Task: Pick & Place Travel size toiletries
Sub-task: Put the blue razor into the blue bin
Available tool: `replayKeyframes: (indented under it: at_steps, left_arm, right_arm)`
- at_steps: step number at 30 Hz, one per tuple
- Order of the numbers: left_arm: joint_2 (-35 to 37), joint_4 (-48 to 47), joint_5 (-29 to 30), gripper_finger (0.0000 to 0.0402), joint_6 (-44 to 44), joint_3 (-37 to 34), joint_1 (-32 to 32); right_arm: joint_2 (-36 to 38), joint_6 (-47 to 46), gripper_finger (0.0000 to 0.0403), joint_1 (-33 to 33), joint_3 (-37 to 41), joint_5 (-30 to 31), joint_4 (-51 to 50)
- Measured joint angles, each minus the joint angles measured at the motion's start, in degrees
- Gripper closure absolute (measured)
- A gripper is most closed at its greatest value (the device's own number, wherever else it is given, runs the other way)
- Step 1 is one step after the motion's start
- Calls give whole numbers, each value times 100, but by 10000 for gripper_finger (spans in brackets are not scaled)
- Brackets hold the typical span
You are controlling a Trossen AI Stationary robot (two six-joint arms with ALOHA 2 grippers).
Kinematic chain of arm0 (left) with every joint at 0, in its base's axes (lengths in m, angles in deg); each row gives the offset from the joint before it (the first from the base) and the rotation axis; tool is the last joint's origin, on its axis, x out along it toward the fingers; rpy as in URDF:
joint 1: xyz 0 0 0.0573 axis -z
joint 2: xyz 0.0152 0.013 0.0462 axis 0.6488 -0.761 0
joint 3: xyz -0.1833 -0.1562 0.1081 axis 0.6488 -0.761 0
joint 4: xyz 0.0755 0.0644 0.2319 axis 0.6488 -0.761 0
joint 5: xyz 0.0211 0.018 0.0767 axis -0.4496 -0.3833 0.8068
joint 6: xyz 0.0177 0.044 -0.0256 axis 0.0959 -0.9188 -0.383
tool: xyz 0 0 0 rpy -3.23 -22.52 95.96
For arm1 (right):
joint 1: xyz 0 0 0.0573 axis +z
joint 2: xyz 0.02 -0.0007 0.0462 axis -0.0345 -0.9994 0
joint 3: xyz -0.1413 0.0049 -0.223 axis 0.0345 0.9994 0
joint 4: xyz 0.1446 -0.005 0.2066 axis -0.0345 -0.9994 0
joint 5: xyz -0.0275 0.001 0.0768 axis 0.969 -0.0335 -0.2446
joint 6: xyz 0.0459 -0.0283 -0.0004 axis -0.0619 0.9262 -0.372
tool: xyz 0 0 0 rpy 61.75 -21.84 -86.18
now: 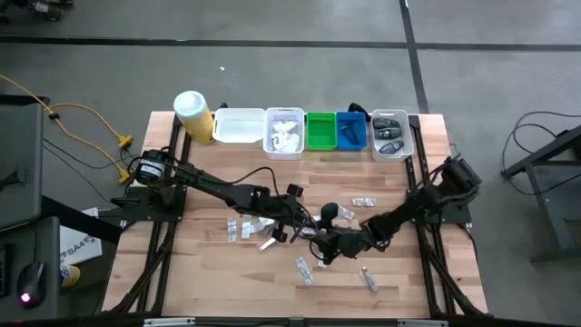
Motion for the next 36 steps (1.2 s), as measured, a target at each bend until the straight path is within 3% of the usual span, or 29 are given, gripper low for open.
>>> replayKeyframes:
  at_steps: [17, 21, 26, 32, 36]
  left_arm:
    - [0, 145, -13, 394, 82, 0, 0]
    - [0, 154, -13, 394, 129, 0, 4]
    - [-1, 173, -12, 394, 252, 0, 4]
    - [-13, 173, -39, 391, 302, -4, 9]
    - [-15, 169, -88, 368, 375, -4, 9]
  right_arm:
    - [-50, 308, 254, -536, 0, -1397, 337]
    - [-50, 455, 259, -611, 0, -1476, 337]
    - [-50, 462, 293, -642, -2, -1642, 333]
    - [-43, 490, 373, -649, -22, -1691, 405]
    - [-39, 377, 377, -647, -22, -1733, 405]
